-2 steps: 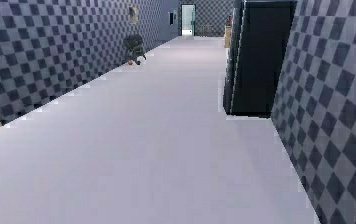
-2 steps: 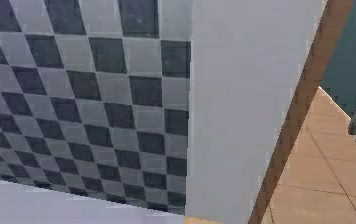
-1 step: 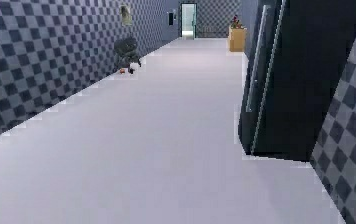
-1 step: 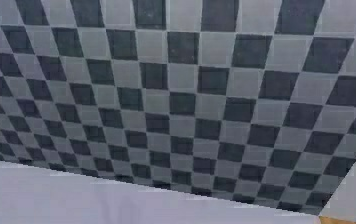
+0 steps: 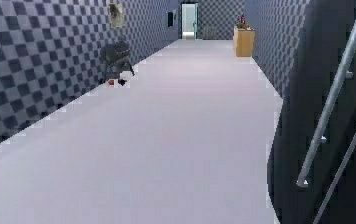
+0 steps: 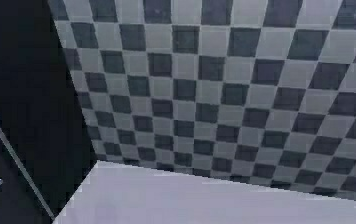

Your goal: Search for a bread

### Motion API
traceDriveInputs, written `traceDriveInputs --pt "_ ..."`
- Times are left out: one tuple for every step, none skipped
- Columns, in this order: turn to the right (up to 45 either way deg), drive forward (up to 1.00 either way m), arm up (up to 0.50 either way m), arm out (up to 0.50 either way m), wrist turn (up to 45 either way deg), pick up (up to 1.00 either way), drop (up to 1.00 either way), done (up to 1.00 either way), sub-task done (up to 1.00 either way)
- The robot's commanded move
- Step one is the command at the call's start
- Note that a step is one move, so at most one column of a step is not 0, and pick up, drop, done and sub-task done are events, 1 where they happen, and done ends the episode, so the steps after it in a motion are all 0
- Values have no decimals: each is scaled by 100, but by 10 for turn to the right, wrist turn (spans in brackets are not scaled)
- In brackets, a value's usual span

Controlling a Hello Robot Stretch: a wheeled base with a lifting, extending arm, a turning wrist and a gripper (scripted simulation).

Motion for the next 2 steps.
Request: traceDriveInputs --pt "60 0 0 0 0 0 0 0 0" --pt "0 80 0 0 0 0 0 0 0"
